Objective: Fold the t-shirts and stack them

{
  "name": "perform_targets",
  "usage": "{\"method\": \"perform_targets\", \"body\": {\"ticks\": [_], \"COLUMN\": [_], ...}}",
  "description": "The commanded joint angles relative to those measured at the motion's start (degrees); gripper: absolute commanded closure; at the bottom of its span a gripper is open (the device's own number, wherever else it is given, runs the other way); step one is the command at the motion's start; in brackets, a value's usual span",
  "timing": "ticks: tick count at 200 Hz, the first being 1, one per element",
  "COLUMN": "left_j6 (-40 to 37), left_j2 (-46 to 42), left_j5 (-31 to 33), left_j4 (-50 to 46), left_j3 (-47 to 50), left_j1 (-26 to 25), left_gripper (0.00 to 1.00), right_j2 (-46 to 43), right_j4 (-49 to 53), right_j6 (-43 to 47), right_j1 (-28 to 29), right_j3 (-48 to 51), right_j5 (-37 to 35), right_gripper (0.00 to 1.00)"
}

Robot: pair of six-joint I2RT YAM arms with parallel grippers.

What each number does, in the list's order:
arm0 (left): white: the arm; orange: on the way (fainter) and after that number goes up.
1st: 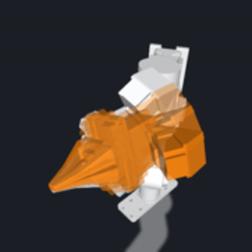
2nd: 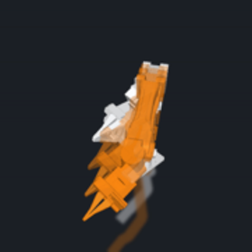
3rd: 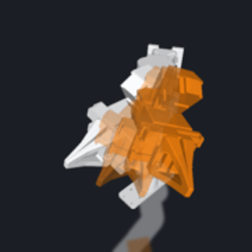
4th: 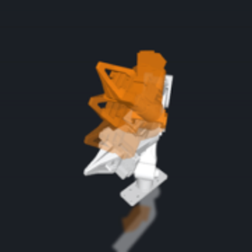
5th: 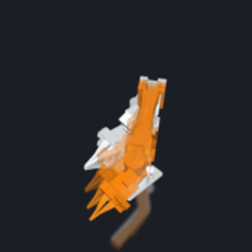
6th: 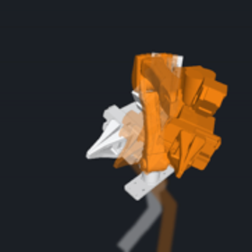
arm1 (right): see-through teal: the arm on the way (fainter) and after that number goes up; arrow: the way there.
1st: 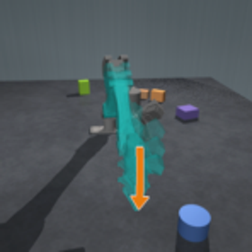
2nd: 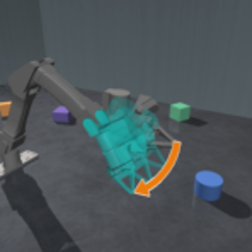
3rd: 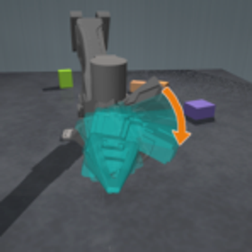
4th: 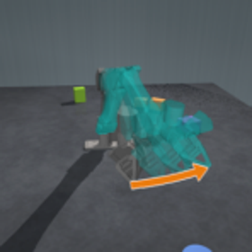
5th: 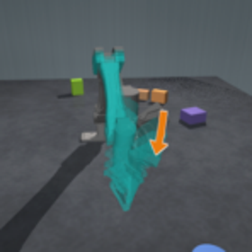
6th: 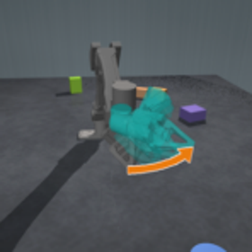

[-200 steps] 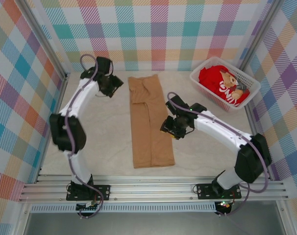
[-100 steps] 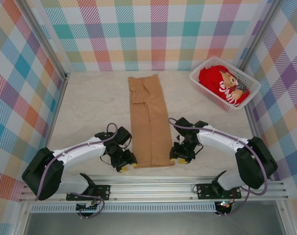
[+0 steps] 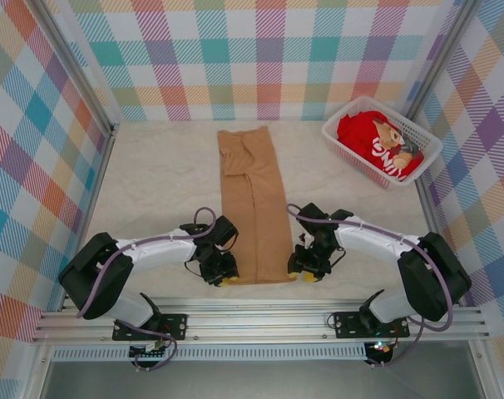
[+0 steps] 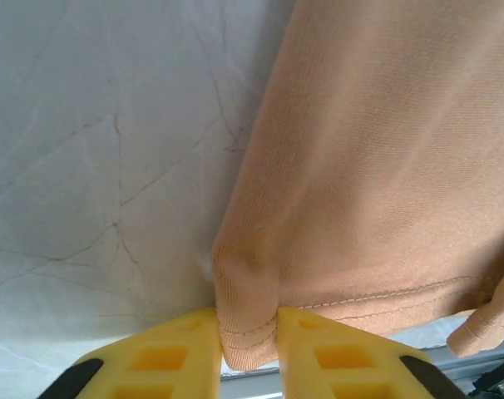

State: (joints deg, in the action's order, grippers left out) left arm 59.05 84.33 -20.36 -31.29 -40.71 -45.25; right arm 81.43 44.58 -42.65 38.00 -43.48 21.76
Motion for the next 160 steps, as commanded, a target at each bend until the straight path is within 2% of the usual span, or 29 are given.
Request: {"method": "perform_targets", "body": {"ticks": [1,18,34,100,160], "left_j6": [-0.7,-0.6,-0.5,-0.6,-1.0], "left_j2": [0.9,-0.1,-1.2,-2.5,-2.7], "left_j5": [1.4,2.6,3.0,1.1,0.6], "left_j4": [-1.1,-2.3,-3.2,-2.9,-2.7], "left_j3": [-1.7,-2.5,-2.5,-0.9,-0.2], "left_j1": [-0.9,-1.0,-1.1,-1.1,-1.1], "left_gripper": [0.85,0.94,0.98,0.99,0.99], "right_j2": [-0.2,0.3,1.2,7.9,11.0], "right_j4": [-1.0,-2.2,-3.4,-4.2,-5.9], "right_j6": [-0.9,-1.6,-2.2,-4.7,-7.7], "right_j1": [0.1,0.1,0.3,1.9,3.8], "right_j3": [1.3,1.3,0.4,-3.0,-3.6], "right_j5": [0.8,0.5,0.3,-3.0,-1.9], "right_gripper": [0.56,0.57,0.58,0.63,0.70]}}
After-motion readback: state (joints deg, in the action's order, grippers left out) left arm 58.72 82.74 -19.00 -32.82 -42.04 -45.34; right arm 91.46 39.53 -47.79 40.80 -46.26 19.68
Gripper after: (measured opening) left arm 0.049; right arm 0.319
